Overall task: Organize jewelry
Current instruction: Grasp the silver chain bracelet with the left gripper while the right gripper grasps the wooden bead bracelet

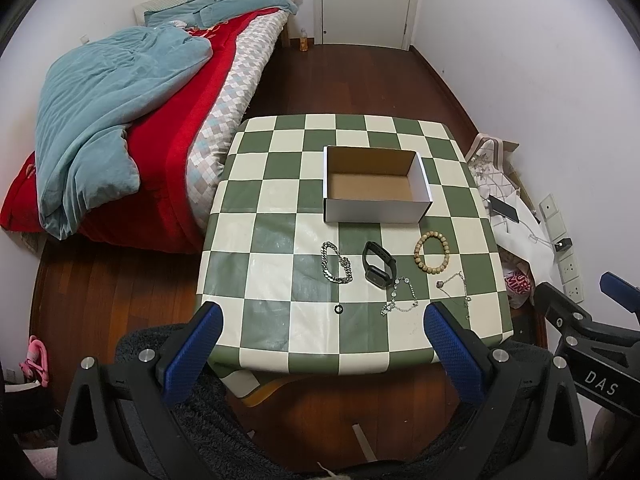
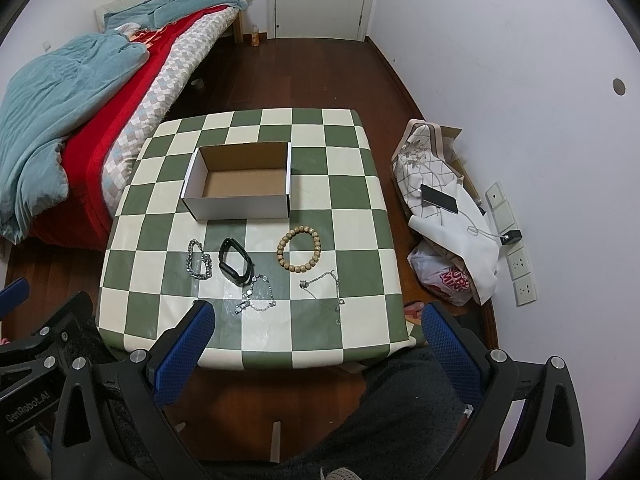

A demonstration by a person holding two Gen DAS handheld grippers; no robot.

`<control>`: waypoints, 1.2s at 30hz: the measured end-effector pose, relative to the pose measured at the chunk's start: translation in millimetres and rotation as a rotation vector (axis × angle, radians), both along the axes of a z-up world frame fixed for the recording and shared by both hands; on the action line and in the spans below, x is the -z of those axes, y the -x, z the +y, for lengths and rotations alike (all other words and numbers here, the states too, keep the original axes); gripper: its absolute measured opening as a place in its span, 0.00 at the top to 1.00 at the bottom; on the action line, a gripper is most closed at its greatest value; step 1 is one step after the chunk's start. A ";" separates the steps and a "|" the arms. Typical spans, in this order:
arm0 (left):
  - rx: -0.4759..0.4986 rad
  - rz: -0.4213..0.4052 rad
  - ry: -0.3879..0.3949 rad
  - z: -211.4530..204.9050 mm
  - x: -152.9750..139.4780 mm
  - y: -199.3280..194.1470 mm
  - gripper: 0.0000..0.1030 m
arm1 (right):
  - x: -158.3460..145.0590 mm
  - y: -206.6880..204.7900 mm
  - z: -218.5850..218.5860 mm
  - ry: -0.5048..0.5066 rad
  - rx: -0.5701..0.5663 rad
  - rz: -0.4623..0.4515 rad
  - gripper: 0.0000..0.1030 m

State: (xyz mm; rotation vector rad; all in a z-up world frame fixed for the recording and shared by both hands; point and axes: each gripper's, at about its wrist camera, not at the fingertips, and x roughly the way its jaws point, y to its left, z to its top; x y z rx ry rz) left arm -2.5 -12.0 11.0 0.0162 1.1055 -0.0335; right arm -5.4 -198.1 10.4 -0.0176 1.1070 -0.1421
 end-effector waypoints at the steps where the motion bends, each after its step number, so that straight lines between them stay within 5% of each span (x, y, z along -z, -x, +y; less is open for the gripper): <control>1: 0.000 0.001 0.000 -0.4 0.0 -0.6 0.01 | 0.4 0.7 -0.4 -0.001 0.000 -0.001 0.00; 12: -0.040 -0.035 -0.087 5.5 9.3 -39.3 0.01 | 8.8 -17.5 -10.4 -0.011 0.040 0.002 0.00; 22: -0.060 0.027 -0.272 2.8 90.5 -101.5 0.01 | 86.7 -81.0 -41.6 -0.051 0.098 0.072 0.02; 29: -0.071 0.179 -0.316 11.0 171.8 -136.1 0.02 | 174.4 -120.8 -56.1 -0.139 0.136 0.189 0.34; 33: -0.091 0.247 -0.284 17.4 200.0 -148.0 0.17 | 221.8 -139.4 -60.9 -0.131 0.171 0.226 0.43; 36: -0.105 0.290 -0.248 19.7 217.5 -154.8 0.20 | 245.4 -148.9 -62.0 -0.146 0.188 0.249 0.44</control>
